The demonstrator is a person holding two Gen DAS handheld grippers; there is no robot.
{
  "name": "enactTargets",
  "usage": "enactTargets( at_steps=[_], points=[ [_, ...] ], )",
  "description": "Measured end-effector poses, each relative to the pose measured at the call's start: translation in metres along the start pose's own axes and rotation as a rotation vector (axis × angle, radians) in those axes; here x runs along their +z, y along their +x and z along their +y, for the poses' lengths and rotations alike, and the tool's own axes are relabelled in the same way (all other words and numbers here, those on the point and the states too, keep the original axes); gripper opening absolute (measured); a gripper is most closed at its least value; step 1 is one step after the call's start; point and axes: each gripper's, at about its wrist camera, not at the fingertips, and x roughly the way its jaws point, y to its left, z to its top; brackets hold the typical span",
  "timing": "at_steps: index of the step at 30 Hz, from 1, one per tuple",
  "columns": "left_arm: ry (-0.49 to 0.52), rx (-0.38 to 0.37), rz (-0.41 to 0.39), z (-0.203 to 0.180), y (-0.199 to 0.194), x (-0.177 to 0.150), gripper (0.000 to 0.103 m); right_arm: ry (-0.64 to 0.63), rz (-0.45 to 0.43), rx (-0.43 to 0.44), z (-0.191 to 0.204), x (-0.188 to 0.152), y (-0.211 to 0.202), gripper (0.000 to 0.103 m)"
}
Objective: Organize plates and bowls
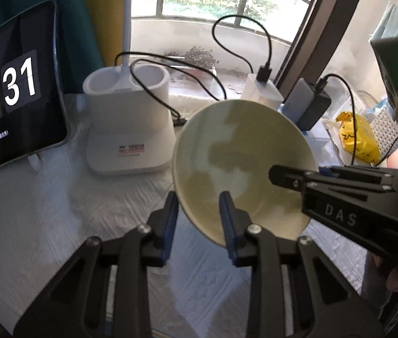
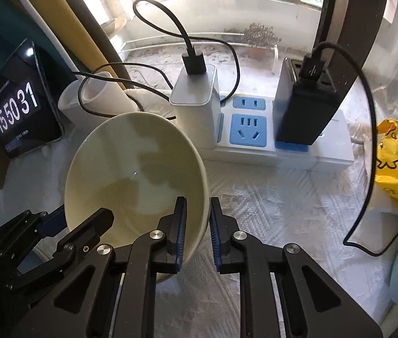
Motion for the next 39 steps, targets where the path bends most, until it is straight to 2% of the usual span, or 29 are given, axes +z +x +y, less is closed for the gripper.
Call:
enactTargets(
  at_steps=[7,20,39],
  points=[
    [0.015,-0.007,-0.046,-0.003,-0.023,-0.003,0.029,-0.004,-0.016,-0.009,0.003,-0.009,-0.016,0.016],
    [0.031,-0.031,-0.09,-0.007,-0.067,-0.022,0.029,0.009,-0.085,-0.004,0.004,-0.035,-0.065,0.016],
    [0.06,-0.05,-0.148,-0.02,-0.119,-0.046,0.029,0.008,-0.143,-0.008,0.019,-0.073,-0.12,0.016]
  ],
)
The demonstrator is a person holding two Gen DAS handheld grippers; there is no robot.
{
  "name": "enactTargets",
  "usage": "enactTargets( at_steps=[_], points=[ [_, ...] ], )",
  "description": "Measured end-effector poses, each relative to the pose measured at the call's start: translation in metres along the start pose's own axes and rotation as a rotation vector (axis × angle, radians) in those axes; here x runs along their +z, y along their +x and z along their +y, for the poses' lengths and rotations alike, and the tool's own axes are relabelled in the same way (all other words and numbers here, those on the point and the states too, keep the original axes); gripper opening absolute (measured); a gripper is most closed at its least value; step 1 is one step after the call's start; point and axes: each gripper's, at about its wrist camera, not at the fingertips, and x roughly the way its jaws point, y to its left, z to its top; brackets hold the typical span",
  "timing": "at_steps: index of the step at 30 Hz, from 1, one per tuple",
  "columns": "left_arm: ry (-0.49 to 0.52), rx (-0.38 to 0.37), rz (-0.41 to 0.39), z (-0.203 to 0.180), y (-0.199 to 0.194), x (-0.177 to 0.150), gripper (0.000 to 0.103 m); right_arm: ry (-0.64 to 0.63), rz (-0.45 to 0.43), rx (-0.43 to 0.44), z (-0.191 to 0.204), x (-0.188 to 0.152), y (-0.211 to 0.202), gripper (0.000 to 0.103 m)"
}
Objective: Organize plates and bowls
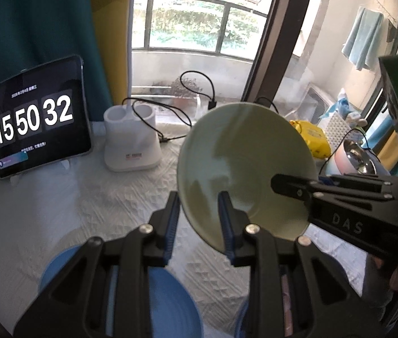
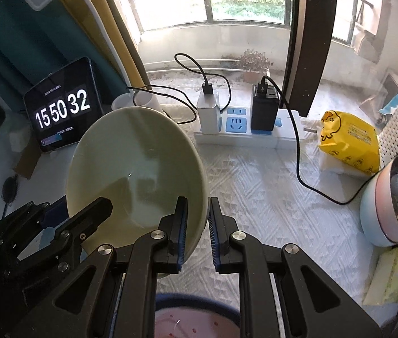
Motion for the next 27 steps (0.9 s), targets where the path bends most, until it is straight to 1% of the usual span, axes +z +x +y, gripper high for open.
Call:
enactTargets(
  at_steps=[10,27],
  points=[
    [0.035,-0.027,-0.029,-0.014,-0.027,-0.015,0.029,0.011,-0.024,0.01,-0.002,-0.025,-0.028,0.016],
    [0.052,-0.072,-0.027,-0.03,-0.045,-0.039,0.029,0.029,-0.035,0.008,-0.01,-0.06,-0.051,0.016]
  ],
)
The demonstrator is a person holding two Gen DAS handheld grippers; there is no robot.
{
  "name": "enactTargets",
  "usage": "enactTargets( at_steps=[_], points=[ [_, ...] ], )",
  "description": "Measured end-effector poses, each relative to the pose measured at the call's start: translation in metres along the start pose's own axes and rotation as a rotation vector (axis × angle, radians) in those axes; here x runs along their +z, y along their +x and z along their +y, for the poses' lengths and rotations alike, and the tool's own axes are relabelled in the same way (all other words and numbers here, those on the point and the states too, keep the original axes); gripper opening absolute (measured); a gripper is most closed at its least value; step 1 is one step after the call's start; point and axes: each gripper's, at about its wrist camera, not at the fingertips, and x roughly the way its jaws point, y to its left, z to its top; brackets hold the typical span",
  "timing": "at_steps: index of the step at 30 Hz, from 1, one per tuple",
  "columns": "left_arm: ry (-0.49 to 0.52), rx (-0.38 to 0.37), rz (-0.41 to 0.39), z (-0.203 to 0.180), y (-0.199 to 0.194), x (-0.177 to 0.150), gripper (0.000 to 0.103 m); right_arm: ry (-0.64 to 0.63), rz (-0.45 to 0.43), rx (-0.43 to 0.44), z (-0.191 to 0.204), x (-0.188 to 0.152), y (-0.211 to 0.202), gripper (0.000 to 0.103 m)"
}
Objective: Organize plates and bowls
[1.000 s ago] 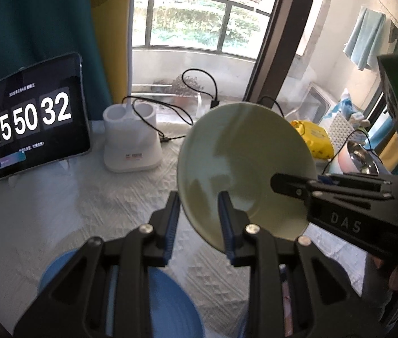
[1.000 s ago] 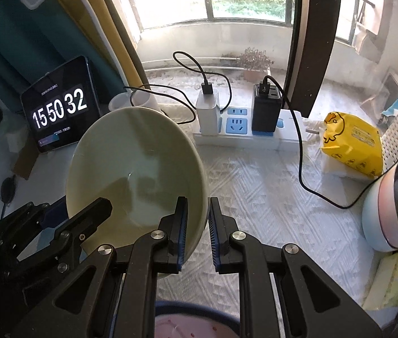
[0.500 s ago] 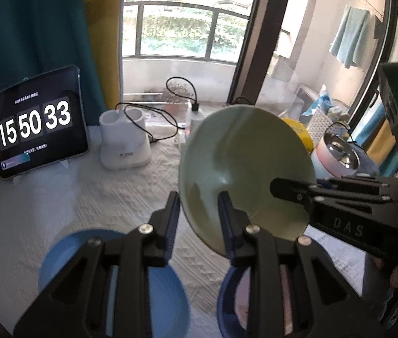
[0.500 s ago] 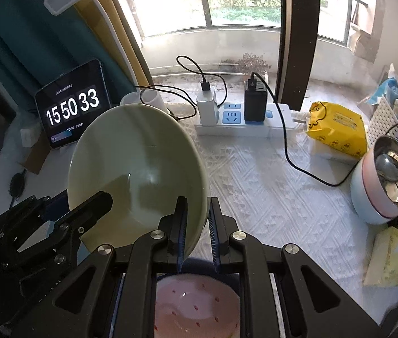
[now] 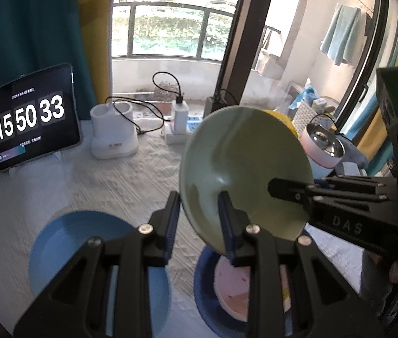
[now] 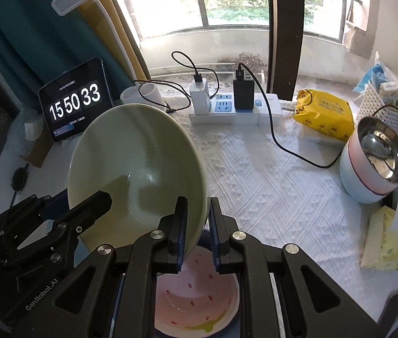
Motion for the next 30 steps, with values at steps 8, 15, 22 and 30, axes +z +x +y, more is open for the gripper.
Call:
enactTargets(
  at_steps=[8,15,22,30],
  points=[
    [0.01,-0.018,0.009,-0.009,-0.005,-0.013,0.029,0.001,0.003,-0.013,-0.001,-0.018,-0.008,0.016],
    [0.018,-0.028,0.016,-0.016,-0.008,-0.021,0.029,0.0,0.005,-0.02,-0.004,-0.031,-0.014,0.017],
    [0.028,-0.031,0.025,-0.021,-0.008,-0.03,0.029,0.006,0.01,-0.016,-0.007,-0.042,-0.016,0.017],
    [0.039,-0.04,0.042,-0.028,-0.006,-0.041,0.029,0.013,0.019,-0.024,-0.012,-0.056,-0.017,0.017]
  ],
)
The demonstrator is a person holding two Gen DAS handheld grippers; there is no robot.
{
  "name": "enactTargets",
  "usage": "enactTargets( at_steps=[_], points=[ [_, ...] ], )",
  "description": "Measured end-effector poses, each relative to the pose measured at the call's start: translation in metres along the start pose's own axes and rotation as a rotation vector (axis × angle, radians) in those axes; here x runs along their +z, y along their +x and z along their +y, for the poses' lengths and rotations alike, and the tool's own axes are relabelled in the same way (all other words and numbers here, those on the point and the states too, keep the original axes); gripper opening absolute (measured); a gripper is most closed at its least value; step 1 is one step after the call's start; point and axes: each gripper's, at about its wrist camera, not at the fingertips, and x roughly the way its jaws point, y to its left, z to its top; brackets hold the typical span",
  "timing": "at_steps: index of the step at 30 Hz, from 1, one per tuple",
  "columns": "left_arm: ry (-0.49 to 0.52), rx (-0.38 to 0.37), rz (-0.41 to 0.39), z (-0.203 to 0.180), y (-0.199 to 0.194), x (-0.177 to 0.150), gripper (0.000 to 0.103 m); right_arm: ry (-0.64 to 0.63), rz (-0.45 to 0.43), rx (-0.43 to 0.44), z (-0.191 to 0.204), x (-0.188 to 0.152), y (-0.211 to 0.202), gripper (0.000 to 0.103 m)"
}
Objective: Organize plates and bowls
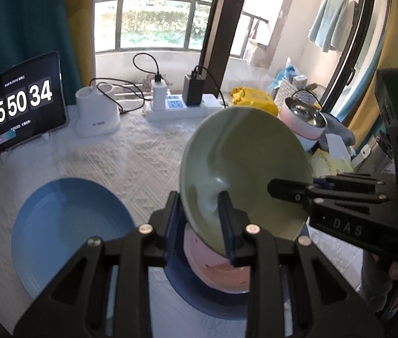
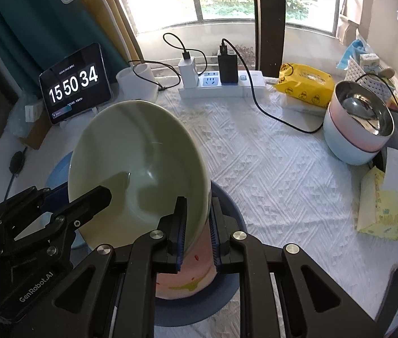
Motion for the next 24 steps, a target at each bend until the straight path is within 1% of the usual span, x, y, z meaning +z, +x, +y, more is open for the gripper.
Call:
enactTargets(
  at_steps=[11,24],
  points=[
    [0.01,-0.008,0.03,-0.007,0.007,-0.014,0.029,0.017,0.022,-0.001,-0.008,-0.014,0.004,0.017],
    [0.012,0.007,0.054,-0.011,0.012,-0.024,0.029,0.036,0.033,0.017,-0.013,-0.025,0.01,0.017]
  ],
)
